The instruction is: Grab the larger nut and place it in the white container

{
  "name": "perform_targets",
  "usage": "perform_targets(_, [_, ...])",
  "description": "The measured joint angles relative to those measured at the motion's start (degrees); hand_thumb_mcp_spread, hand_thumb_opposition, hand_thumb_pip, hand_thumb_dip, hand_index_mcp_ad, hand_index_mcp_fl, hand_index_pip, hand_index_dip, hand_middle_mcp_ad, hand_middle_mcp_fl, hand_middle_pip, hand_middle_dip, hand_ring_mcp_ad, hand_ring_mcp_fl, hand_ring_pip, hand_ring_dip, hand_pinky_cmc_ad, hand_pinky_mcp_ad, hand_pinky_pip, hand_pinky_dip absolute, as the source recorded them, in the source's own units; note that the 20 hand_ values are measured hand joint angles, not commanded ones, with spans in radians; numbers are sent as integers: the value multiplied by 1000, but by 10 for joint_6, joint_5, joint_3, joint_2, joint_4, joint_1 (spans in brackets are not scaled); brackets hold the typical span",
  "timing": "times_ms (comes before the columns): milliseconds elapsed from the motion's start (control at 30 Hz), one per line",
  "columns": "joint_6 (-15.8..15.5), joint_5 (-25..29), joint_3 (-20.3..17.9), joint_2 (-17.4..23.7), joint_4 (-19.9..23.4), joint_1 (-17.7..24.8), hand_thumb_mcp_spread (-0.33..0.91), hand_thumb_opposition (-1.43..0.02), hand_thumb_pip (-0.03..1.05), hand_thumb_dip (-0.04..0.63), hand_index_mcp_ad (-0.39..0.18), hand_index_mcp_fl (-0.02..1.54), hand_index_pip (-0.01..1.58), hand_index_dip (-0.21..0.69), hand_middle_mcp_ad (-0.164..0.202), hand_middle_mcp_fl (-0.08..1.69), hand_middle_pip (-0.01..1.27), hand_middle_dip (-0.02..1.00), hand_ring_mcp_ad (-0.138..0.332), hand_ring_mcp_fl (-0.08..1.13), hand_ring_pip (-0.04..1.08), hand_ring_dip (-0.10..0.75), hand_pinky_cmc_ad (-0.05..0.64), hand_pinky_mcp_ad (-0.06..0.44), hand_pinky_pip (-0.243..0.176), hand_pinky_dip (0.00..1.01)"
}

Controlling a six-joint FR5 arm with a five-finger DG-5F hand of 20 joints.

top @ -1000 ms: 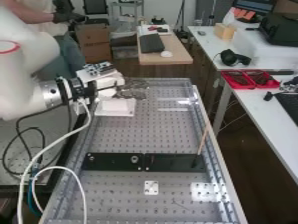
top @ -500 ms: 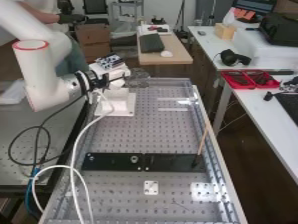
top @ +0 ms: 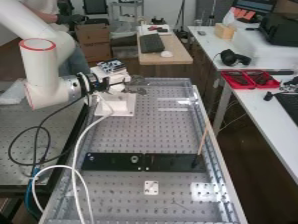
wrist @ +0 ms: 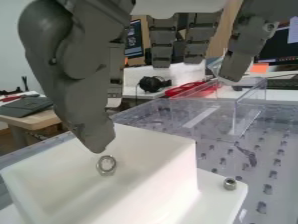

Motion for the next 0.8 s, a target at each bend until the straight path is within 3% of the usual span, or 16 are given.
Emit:
perform_targets(300, [5,5,-2,25,-2,-18,340,-887,719,206,-265,0,826,-37,65,5,124,253,129,0,77,171,367,316,-79,569])
perform_targets(600, [5,16,51,84,-72,-110,258,-840,696,208,-218,5,450,-51,66,9,122,255,134,0,80,171,375,312,-106,616])
perform_targets(800, [62,81,83,116,-87,-153,192,-822,651,176,-178,5,244,-51,68,9,122,255,150,0,82,171,375,312,-105,648])
